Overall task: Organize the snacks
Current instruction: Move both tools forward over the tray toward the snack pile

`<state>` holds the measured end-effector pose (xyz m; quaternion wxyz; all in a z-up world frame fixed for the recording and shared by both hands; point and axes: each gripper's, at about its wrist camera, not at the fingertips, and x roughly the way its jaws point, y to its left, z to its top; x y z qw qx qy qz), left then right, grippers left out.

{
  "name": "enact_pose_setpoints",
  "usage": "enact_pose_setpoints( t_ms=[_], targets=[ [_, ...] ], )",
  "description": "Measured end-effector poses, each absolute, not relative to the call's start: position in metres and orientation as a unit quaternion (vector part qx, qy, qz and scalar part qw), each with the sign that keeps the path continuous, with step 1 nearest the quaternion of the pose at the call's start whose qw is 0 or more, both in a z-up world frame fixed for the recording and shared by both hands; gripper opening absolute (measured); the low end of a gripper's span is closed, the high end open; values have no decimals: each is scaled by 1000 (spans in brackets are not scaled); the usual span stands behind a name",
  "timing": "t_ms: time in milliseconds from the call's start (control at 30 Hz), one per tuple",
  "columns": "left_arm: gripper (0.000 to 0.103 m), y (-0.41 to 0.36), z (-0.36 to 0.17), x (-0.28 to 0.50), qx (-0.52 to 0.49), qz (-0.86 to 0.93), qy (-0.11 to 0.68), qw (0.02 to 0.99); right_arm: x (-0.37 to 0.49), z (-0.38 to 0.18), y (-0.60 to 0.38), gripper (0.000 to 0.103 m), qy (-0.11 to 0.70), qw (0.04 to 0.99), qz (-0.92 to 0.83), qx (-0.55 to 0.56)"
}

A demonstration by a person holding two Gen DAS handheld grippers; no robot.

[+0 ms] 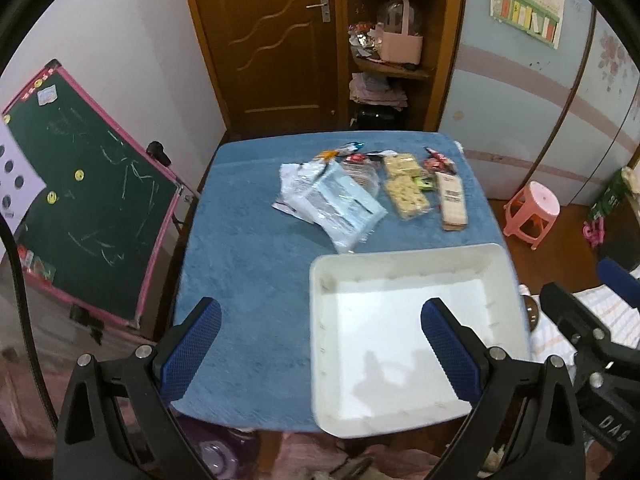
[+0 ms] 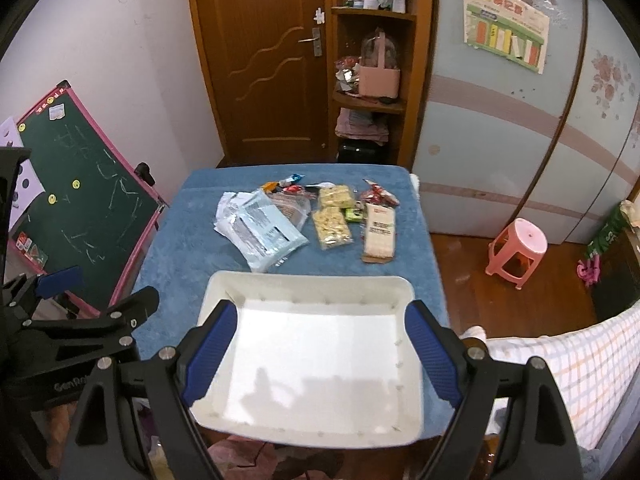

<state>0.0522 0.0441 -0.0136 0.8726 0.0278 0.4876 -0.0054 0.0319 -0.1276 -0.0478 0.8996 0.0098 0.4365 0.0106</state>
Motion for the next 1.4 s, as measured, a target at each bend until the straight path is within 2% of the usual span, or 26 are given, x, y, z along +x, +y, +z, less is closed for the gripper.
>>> enact_pose_setpoints(
  t_ms=[233, 467, 667, 800, 1233, 1300, 1400],
  targets=[
    [100, 104, -29, 121, 26, -26, 498, 866, 90, -65, -90, 87, 433, 901, 16, -12],
    [100, 143, -59, 210, 63, -62, 496, 864, 160, -124, -45, 87, 429, 902, 31, -31],
    [100, 143, -116, 280, 132, -116, 518, 837, 224, -187, -15, 87, 497, 865, 59, -40],
    [100, 149, -154, 314, 138, -126, 550, 814, 255, -220, 3, 87, 535, 839, 59, -81],
    [100, 159, -197, 341, 148, -170, 568, 791, 297, -287, 43, 87, 608, 774, 42, -173],
    [100, 154, -201, 344, 152, -179, 568, 789, 302, -288, 38, 83, 603, 778, 21, -175],
    [100, 146, -206, 351, 157, -189, 570, 784, 309, -282, 18, 58, 614, 782, 28, -105]
  ],
)
